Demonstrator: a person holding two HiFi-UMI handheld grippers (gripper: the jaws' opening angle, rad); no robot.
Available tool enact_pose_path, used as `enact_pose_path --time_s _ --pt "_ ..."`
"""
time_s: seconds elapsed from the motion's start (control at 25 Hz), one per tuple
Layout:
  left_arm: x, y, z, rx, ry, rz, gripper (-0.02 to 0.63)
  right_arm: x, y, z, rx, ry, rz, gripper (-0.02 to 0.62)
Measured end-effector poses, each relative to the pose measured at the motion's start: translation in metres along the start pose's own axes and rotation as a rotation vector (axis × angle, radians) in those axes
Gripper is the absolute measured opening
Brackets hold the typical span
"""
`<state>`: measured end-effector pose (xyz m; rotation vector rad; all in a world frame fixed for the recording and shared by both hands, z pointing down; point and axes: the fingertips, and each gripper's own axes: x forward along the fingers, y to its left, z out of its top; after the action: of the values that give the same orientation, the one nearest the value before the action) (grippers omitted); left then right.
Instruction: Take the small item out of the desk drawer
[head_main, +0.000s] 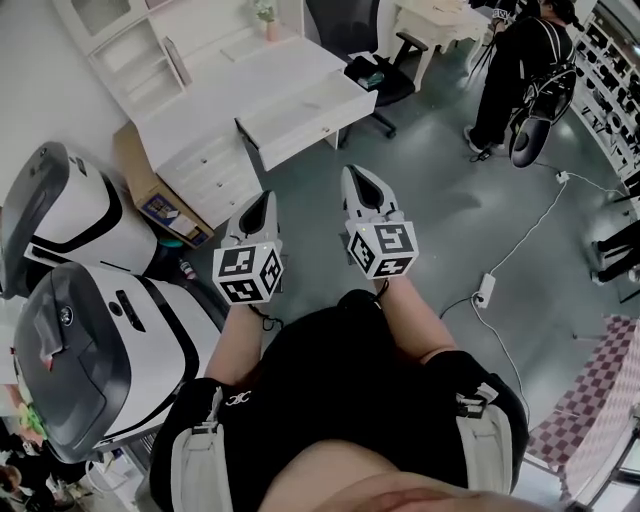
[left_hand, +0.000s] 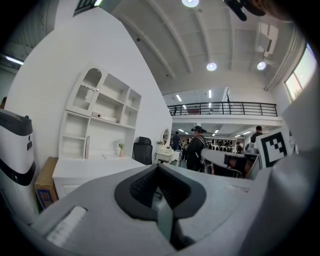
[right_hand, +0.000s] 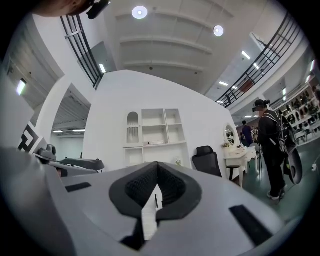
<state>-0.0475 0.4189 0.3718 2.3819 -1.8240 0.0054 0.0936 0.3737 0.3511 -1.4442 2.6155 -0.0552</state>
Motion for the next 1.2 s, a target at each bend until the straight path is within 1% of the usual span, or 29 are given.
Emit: enact_pose_path --time_s 0.28,0.52,0.72,1.2 --pt "0.015 0.017 0.006 0.007 -0.022 -0.004 0.015 0.027 -0.002 0.000 0.001 -0.017 -0.003 -0.003" --pt "0.049 0.036 0.009 0.020 -0.032 0.000 0.015 0.064 -0.016 -0.004 -0.010 -0.030 -0.002 -0.003" --pt "0.096 0.051 0.007 0.027 -0.019 0.002 0.014 0.106 -0.041 -0.010 -0.003 -0.039 -0.001 -0.003" --pt "0.241 0.079 0.013 0.021 0.023 0.014 0.015 0.230 -0.130 -0.023 0.033 -0.019 0.010 -0.003"
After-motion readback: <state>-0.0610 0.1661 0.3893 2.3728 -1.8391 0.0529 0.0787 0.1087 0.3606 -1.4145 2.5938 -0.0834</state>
